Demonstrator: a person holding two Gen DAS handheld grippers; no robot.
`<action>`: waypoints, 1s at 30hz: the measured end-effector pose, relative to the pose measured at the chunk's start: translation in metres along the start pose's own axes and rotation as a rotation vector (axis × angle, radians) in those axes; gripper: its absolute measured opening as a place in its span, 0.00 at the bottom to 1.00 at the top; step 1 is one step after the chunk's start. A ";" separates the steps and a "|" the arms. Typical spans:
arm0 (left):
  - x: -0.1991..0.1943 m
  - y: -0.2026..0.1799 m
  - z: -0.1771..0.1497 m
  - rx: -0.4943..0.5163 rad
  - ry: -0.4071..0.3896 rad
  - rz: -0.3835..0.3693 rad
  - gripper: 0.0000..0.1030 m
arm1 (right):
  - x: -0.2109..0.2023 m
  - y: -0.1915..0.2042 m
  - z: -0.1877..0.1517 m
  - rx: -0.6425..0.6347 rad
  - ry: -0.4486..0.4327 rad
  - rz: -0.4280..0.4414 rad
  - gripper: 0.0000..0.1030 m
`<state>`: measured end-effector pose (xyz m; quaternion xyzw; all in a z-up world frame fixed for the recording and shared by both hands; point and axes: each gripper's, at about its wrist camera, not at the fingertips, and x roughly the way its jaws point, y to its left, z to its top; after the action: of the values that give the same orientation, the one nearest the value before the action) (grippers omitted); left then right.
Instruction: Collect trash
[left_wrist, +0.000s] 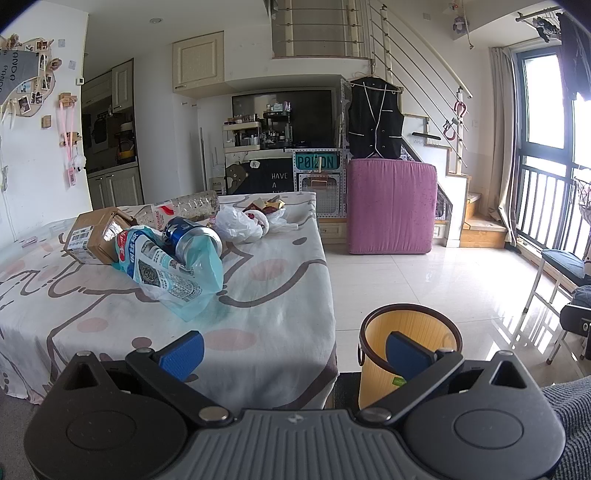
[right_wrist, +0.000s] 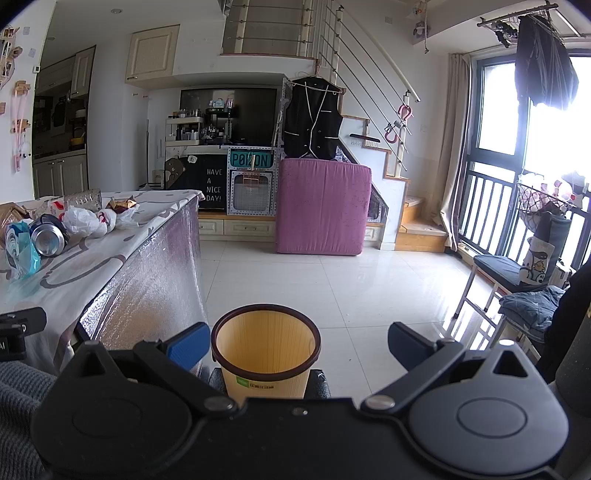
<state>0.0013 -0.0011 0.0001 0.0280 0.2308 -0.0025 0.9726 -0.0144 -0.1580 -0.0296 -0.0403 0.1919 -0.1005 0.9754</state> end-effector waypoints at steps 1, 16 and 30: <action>0.000 0.000 0.000 0.000 0.000 0.000 1.00 | 0.000 0.000 0.000 0.000 0.000 0.000 1.00; -0.001 0.002 -0.001 0.004 -0.001 -0.004 1.00 | -0.002 -0.002 -0.003 0.001 -0.004 0.000 1.00; 0.002 0.025 0.019 -0.005 -0.062 0.085 1.00 | 0.011 0.007 0.007 0.008 -0.046 0.073 1.00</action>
<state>0.0122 0.0228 0.0178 0.0352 0.1990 0.0385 0.9786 -0.0008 -0.1528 -0.0279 -0.0318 0.1704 -0.0643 0.9828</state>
